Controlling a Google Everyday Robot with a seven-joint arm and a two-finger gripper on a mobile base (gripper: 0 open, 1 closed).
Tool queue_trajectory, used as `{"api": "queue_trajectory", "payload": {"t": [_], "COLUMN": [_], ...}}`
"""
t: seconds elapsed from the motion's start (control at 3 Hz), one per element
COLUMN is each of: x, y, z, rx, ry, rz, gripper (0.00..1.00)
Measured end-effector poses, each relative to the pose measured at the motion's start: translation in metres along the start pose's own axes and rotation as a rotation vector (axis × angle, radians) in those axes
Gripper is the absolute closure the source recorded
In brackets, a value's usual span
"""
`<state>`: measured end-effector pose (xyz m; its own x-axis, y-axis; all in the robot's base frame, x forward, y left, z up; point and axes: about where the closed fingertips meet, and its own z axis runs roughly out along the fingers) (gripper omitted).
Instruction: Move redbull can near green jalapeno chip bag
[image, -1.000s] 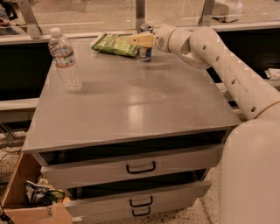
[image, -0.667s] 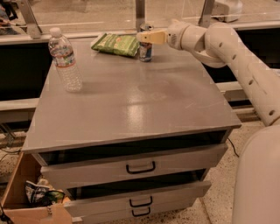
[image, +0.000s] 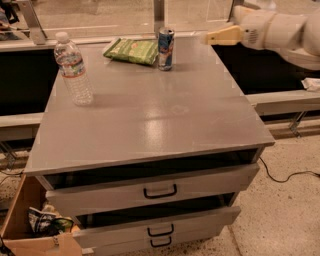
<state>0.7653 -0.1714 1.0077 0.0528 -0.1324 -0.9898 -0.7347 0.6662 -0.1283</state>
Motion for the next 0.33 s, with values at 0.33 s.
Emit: {"api": "queue_trajectory", "payload": {"t": [0.33], "x": [0.0029], "y": [0.0070], "z": [-0.0077], "rx": [-0.032], "ry": [0.011], "rz": [-0.001], "gripper": [0.00]}}
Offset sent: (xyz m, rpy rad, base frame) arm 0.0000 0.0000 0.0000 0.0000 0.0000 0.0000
